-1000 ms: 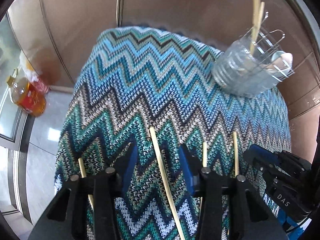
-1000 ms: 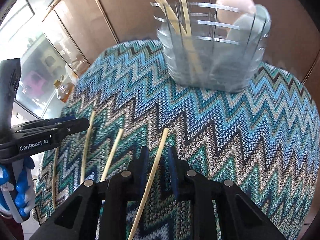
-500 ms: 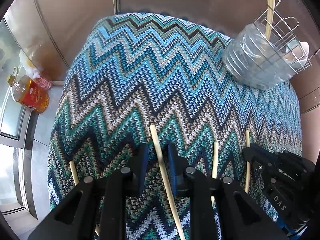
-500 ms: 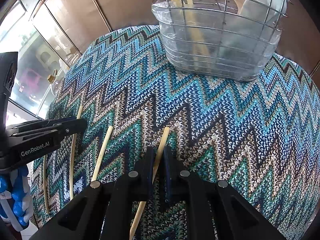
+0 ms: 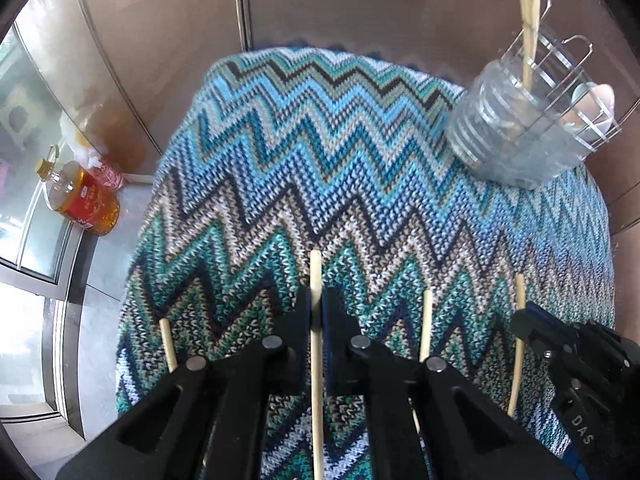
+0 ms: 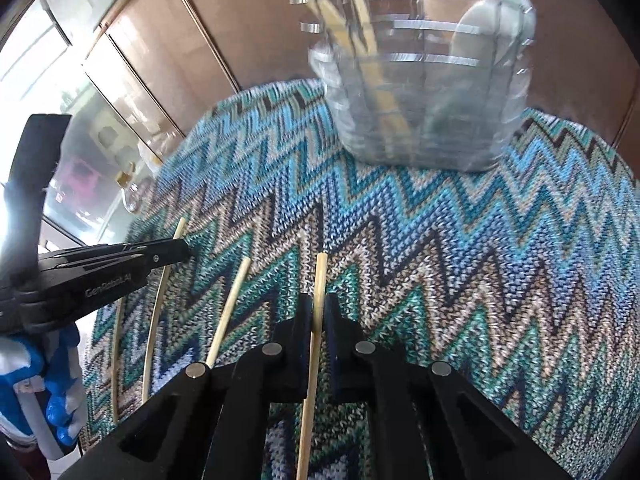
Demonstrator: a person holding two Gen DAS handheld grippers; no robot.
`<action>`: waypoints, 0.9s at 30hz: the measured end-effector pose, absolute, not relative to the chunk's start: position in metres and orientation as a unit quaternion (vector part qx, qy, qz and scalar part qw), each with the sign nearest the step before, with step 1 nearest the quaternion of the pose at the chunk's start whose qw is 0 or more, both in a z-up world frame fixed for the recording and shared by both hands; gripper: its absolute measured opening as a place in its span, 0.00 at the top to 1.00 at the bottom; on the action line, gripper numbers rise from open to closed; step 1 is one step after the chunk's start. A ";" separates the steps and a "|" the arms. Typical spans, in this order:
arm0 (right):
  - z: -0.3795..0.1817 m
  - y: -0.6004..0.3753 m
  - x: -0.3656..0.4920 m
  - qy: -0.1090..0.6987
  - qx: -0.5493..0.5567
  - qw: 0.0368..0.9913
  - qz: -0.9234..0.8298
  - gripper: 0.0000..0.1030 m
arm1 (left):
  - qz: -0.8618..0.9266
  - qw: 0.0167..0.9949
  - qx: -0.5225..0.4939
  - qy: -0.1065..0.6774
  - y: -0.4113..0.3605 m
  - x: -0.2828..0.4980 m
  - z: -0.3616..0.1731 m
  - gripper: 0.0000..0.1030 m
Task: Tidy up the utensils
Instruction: 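Grasp a chopstick with the right tool while the left tool grasps another, then lift both chopsticks into the wire holder and open both tools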
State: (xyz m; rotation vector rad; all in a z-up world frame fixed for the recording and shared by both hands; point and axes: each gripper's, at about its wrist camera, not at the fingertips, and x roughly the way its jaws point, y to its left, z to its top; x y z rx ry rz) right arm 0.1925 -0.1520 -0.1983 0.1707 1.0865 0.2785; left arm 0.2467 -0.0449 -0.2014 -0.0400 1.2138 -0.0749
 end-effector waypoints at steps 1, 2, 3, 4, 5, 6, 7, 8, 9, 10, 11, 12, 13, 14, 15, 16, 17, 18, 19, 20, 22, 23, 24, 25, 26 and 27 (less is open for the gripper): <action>-0.193 -0.156 0.188 0.507 0.085 0.848 0.132 0.94 | -0.035 0.824 -0.021 0.565 -0.044 0.243 -0.195 0.96; -0.188 -0.160 0.184 0.499 0.088 0.852 0.132 0.94 | -0.035 0.827 -0.022 0.561 -0.044 0.242 -0.191 0.96; -0.184 -0.163 0.180 0.493 0.091 0.855 0.131 0.94 | -0.035 0.830 -0.023 0.557 -0.045 0.239 -0.187 0.96; -0.179 -0.165 0.176 0.486 0.093 0.859 0.131 0.94 | -0.035 0.834 -0.024 0.551 -0.043 0.236 -0.183 0.96; -0.174 -0.168 0.172 0.479 0.094 0.863 0.131 0.94 | -0.035 0.838 -0.025 0.544 -0.042 0.233 -0.177 0.96; -0.170 -0.170 0.169 0.475 0.095 0.865 0.130 0.94 | -0.036 0.841 -0.026 0.539 -0.042 0.231 -0.172 0.96; -0.167 -0.171 0.167 0.470 0.096 0.868 0.129 0.94 | -0.038 0.846 -0.028 0.531 -0.041 0.227 -0.165 0.96; -0.161 -0.173 0.162 0.463 0.095 0.872 0.128 0.94 | -0.038 0.850 -0.028 0.525 -0.042 0.224 -0.160 0.96; -0.157 -0.174 0.159 0.457 0.095 0.875 0.127 0.94 | -0.039 0.853 -0.027 0.519 -0.042 0.222 -0.155 0.96; -0.154 -0.174 0.156 0.453 0.095 0.878 0.126 0.95 | -0.040 0.859 -0.027 0.510 -0.042 0.218 -0.147 0.96; -0.150 -0.175 0.152 0.446 0.097 0.881 0.125 0.94 | -0.041 0.862 -0.029 0.504 -0.038 0.217 -0.142 0.96; -0.145 -0.177 0.148 0.439 0.098 0.884 0.124 0.94 | -0.042 0.867 -0.031 0.496 -0.038 0.213 -0.135 0.96; -0.141 -0.179 0.145 0.433 0.098 0.888 0.122 0.94 | -0.043 0.870 -0.032 0.491 -0.036 0.210 -0.132 0.96; -0.138 -0.175 0.143 0.429 0.097 0.890 0.120 0.94 | -0.045 0.875 -0.034 0.482 -0.036 0.206 -0.126 0.96; -0.134 -0.174 0.139 0.422 0.092 0.894 0.117 0.94 | -0.046 0.878 -0.034 0.476 -0.035 0.204 -0.121 0.96; -0.131 -0.173 0.136 0.417 0.089 0.897 0.115 0.94 | -0.047 0.882 -0.036 0.468 -0.034 0.202 -0.117 0.96; -0.127 -0.173 0.133 0.410 0.088 0.901 0.113 0.94 | -0.048 0.885 -0.038 0.461 -0.033 0.200 -0.111 0.96; -0.122 -0.174 0.129 0.402 0.087 0.905 0.111 0.94 | -0.048 0.889 -0.040 0.453 -0.032 0.197 -0.105 0.96; -0.118 -0.175 0.126 0.395 0.086 0.908 0.109 0.94 | -0.049 0.892 -0.042 0.448 -0.030 0.197 -0.103 0.96; -0.115 -0.175 0.124 0.389 0.086 0.911 0.106 0.94 | -0.050 0.895 -0.044 0.442 -0.030 0.196 -0.099 0.96; -0.106 -0.174 0.120 0.375 0.086 0.917 0.102 0.94 | -0.052 0.900 -0.049 0.430 -0.028 0.192 -0.091 0.96; -0.102 -0.173 0.118 0.368 0.085 0.921 0.100 0.95 | -0.054 0.904 -0.052 0.422 -0.028 0.191 -0.084 0.96; -0.097 -0.172 0.117 0.361 0.084 0.924 0.098 0.94 | -0.055 0.907 -0.055 0.413 -0.027 0.189 -0.077 0.96; -0.094 -0.171 0.118 0.356 0.084 0.926 0.097 0.94 | -0.056 0.910 -0.058 0.406 -0.027 0.188 -0.072 0.96; -0.088 -0.171 0.116 0.347 0.081 0.929 0.095 0.94 | -0.059 0.913 -0.061 0.399 -0.027 0.186 -0.067 0.96; -0.085 -0.172 0.115 0.341 0.081 0.932 0.094 0.95 | -0.062 0.916 -0.064 0.390 -0.028 0.184 -0.059 0.96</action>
